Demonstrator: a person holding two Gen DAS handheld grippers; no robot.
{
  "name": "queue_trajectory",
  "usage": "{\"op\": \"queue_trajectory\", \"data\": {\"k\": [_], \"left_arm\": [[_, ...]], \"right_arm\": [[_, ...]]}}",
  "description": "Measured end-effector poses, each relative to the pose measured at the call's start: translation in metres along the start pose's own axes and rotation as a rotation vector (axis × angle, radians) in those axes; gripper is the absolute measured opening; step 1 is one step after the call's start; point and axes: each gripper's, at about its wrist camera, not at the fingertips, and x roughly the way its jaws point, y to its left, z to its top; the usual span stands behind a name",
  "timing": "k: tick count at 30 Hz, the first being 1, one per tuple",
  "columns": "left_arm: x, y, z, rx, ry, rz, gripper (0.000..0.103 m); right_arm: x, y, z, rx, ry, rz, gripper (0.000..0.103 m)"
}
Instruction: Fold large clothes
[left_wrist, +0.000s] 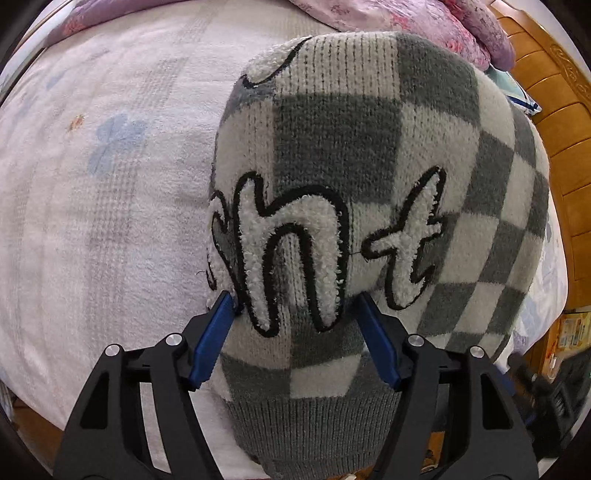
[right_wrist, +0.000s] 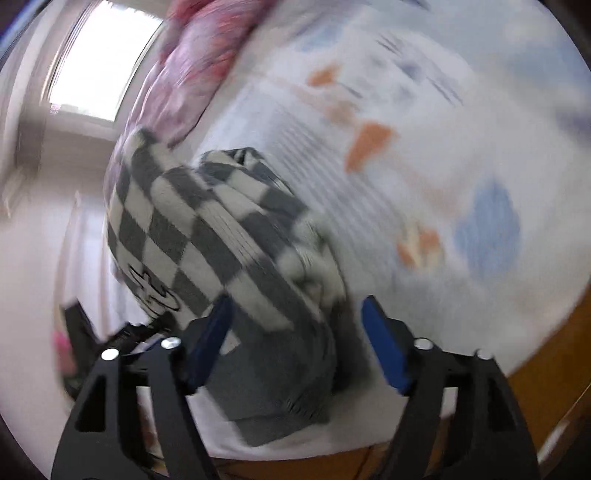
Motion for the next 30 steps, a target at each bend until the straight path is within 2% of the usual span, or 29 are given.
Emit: {"op": "queue_trajectory", "data": {"k": [2, 5, 6, 8, 12, 16, 19, 22, 24, 25, 26, 27, 28, 29, 30], "left_arm": [[-0.002, -0.002, -0.001, 0.005, -0.001, 0.002, 0.069], [-0.004, -0.004, -0.001, -0.020, -0.021, -0.015, 0.071], [-0.005, -0.004, -0.002, -0.026, -0.029, -0.022, 0.071], [-0.005, 0.006, -0.011, -0.051, -0.055, -0.045, 0.074], [-0.004, 0.040, -0.034, -0.160, -0.050, -0.087, 0.080], [0.017, 0.066, -0.052, -0.228, 0.015, -0.173, 0.085], [0.038, 0.070, -0.052, -0.259, 0.050, -0.232, 0.090], [0.054, 0.065, -0.049, -0.231, 0.058, -0.212, 0.094], [0.061, 0.069, -0.051, -0.256, 0.065, -0.237, 0.095], [0.061, 0.070, -0.052, -0.255, 0.060, -0.238, 0.094], [0.057, 0.068, -0.053, -0.236, 0.047, -0.230, 0.084], [0.053, 0.066, -0.055, -0.222, 0.041, -0.230, 0.077], [0.047, 0.062, -0.057, -0.204, 0.033, -0.209, 0.068], [0.043, 0.061, -0.059, -0.199, 0.028, -0.205, 0.059], [0.037, 0.059, -0.060, -0.198, 0.021, -0.200, 0.056]], "right_arm": [[0.018, 0.011, 0.011, -0.096, 0.040, 0.013, 0.078], [0.055, 0.010, 0.024, -0.141, 0.133, 0.024, 0.078], [0.064, 0.007, 0.026, -0.137, 0.159, 0.038, 0.078], [0.091, -0.008, 0.034, -0.077, 0.220, 0.073, 0.088], [0.114, -0.031, 0.036, 0.026, 0.324, 0.195, 0.093], [0.123, -0.032, 0.042, 0.022, 0.375, 0.223, 0.096], [0.131, -0.023, 0.045, 0.011, 0.410, 0.243, 0.096], [0.137, -0.010, 0.045, -0.013, 0.401, 0.207, 0.097], [0.141, -0.008, 0.044, -0.004, 0.383, 0.179, 0.097], [0.140, -0.006, 0.044, -0.001, 0.372, 0.171, 0.094], [0.138, -0.004, 0.043, -0.011, 0.361, 0.161, 0.079], [0.135, 0.000, 0.043, -0.028, 0.351, 0.164, 0.069], [0.131, 0.003, 0.042, -0.024, 0.352, 0.182, 0.054], [0.127, 0.010, 0.041, -0.022, 0.344, 0.181, 0.050], [0.120, 0.017, 0.042, -0.046, 0.328, 0.168, 0.048]]}}
